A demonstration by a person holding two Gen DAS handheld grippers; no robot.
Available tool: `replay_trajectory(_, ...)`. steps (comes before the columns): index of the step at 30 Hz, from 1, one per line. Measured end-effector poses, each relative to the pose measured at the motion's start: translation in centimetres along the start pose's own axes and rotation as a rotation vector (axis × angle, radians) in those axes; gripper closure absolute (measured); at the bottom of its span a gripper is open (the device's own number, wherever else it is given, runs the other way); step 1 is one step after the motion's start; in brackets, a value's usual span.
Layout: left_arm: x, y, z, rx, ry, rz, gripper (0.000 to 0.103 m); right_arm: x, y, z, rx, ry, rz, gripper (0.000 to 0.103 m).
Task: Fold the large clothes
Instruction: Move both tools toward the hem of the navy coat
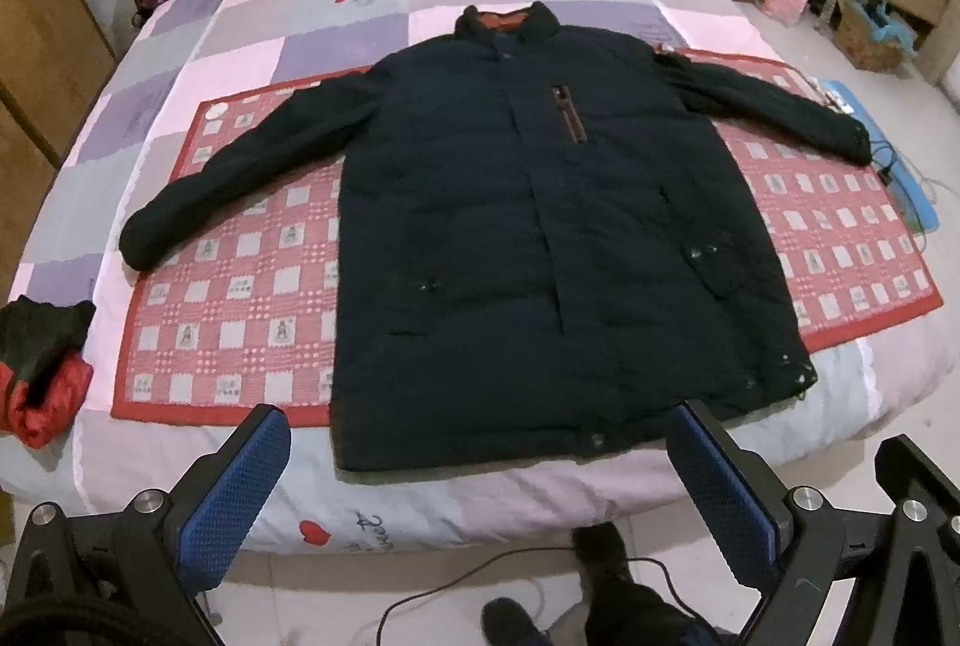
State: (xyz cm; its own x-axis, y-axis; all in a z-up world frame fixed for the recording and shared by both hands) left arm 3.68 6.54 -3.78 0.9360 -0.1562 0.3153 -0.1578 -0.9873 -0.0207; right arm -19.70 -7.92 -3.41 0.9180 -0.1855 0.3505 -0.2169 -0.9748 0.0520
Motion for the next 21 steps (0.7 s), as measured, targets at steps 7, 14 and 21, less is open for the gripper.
replay_trajectory(7,0.6,-2.3,0.2,-0.004,0.000,-0.024,0.000,0.7,-1.6,-0.2,-0.010,0.007,-0.015,0.000)
replay_trajectory(14,1.1,-1.9,1.3,0.012,-0.013,-0.040,0.000,1.8,-2.2,0.8,-0.007,-0.005,-0.025,0.000)
replay_trajectory(21,3.1,-1.2,2.5,0.017,-0.030,-0.052,0.000,3.7,-1.7,2.0,-0.001,-0.016,-0.034,0.000)
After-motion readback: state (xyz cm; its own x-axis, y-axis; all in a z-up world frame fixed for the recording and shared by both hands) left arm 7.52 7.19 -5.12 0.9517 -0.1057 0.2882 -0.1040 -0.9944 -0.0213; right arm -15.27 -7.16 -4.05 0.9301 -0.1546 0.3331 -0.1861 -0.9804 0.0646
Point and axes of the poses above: each gripper's, at about its wrist camera, not at the fingertips, and z roughly the way its jaws point, y to its right, x to its top, the point moved 4 cm from there along z, roughly the way its jaws point, and after that the axes turned 10 degrees about -y, right-handed, at the moved point
